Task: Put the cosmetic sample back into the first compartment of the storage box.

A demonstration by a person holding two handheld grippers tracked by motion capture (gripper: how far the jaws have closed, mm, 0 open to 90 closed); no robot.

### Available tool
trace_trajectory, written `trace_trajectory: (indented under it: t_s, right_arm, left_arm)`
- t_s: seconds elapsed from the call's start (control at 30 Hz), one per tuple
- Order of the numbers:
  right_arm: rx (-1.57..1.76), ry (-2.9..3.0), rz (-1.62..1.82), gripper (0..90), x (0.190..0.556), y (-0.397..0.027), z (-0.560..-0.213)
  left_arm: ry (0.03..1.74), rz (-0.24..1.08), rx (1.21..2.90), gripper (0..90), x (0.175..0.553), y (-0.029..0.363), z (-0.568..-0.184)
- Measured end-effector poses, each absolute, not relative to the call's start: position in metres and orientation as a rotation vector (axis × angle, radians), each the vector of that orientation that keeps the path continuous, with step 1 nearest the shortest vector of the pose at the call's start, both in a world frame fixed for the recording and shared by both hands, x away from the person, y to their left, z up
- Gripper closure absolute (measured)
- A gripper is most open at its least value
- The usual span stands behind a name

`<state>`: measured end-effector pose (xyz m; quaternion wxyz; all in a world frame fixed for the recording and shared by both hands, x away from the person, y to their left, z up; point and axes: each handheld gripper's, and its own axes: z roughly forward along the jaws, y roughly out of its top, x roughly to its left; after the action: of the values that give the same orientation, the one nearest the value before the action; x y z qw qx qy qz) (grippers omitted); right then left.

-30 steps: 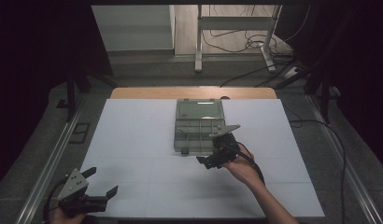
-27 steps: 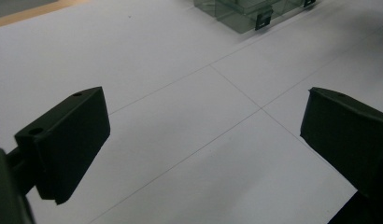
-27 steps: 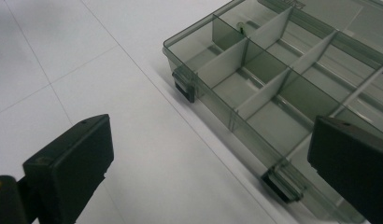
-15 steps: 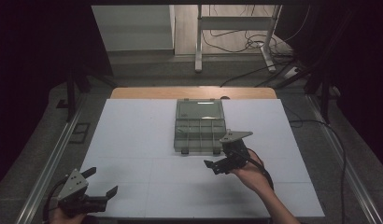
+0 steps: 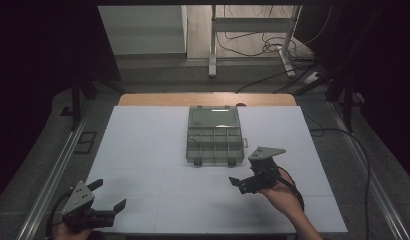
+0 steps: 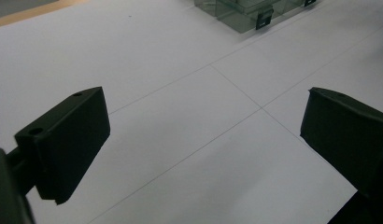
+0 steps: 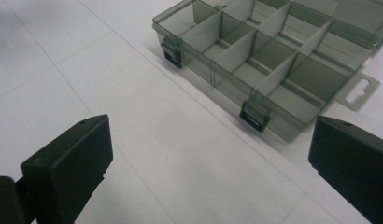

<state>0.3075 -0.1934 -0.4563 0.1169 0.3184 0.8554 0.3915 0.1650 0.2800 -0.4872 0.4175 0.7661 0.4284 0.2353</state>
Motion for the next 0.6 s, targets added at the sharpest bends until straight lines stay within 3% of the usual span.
trace_trajectory:
  t_s: [0.6]
  right_arm:
    - [0.970, 2.433, 1.135, 0.3, 0.281, -0.231, -0.452]
  left_arm:
    - [1.081, 0.590, 1.920, 1.9, 0.165, 0.280, -0.487]
